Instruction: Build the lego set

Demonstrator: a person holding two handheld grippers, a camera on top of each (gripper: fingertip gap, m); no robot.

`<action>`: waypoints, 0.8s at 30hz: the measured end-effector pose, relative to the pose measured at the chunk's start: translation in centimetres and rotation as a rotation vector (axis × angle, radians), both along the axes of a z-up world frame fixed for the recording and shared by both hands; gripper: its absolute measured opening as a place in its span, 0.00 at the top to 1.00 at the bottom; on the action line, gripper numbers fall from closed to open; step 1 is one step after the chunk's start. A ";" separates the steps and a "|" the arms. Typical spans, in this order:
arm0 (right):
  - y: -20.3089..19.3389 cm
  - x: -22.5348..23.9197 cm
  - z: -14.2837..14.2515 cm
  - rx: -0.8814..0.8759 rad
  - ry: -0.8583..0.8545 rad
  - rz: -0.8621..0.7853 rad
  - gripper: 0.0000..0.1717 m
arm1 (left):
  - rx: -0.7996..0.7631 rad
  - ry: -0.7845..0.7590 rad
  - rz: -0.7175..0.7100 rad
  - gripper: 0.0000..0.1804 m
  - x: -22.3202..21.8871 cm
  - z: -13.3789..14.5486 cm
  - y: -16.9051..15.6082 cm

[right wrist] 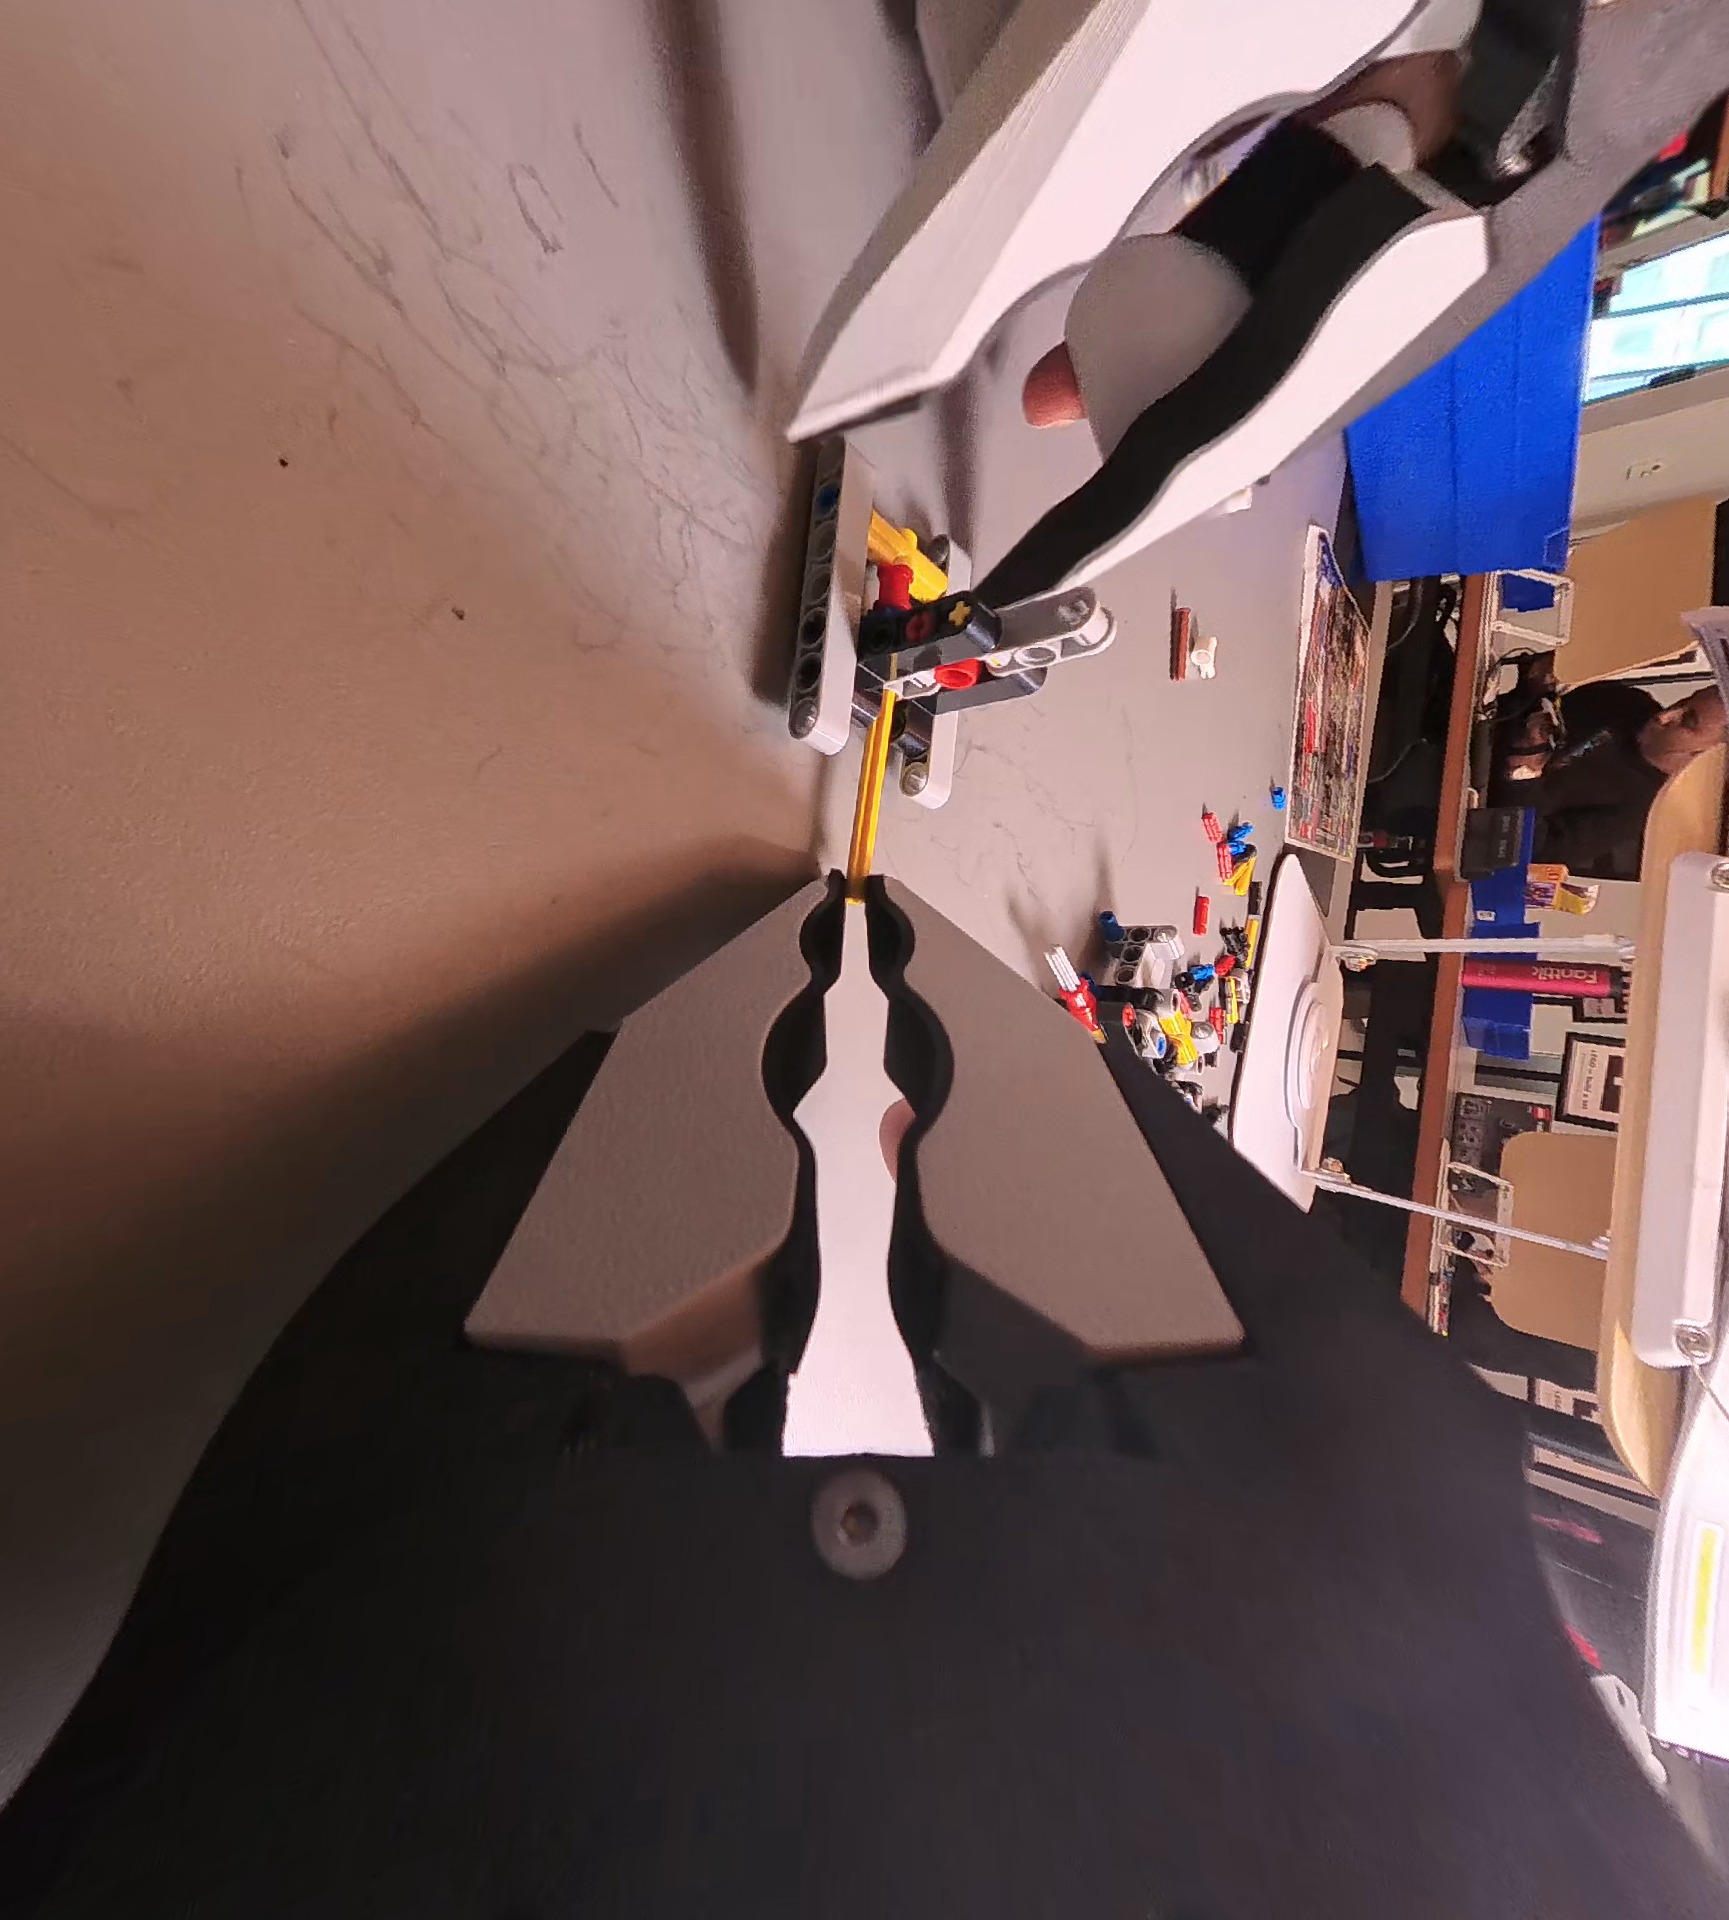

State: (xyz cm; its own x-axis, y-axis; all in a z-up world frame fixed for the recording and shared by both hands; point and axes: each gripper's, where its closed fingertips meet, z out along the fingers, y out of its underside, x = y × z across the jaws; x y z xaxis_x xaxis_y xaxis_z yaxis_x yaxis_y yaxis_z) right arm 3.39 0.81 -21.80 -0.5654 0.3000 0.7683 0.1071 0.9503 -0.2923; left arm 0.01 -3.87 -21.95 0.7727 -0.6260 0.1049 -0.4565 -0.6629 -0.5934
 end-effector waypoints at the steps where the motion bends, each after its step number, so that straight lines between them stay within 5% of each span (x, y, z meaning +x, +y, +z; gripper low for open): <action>1: 0.0 0.0 0.0 0.001 0.000 0.000 0.99 | 0.026 -0.004 0.009 0.68 0.0 -0.1 0.2; 7: 0.1 0.0 0.0 0.002 -0.002 -0.006 0.99 | 0.106 0.004 0.019 0.77 0.2 -0.2 0.7; 24: 0.3 -0.2 0.0 0.043 -0.014 -0.012 0.99 | 0.130 -0.009 0.025 0.77 0.2 -0.2 0.8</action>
State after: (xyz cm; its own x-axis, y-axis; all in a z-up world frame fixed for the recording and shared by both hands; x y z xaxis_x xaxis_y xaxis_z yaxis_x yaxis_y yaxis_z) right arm 3.21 1.15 -21.77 -0.5725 0.2739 0.7728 0.1224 0.9605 -0.2498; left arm 0.26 -3.03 -22.17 0.7874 -0.6157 0.0310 -0.4353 -0.5909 -0.6793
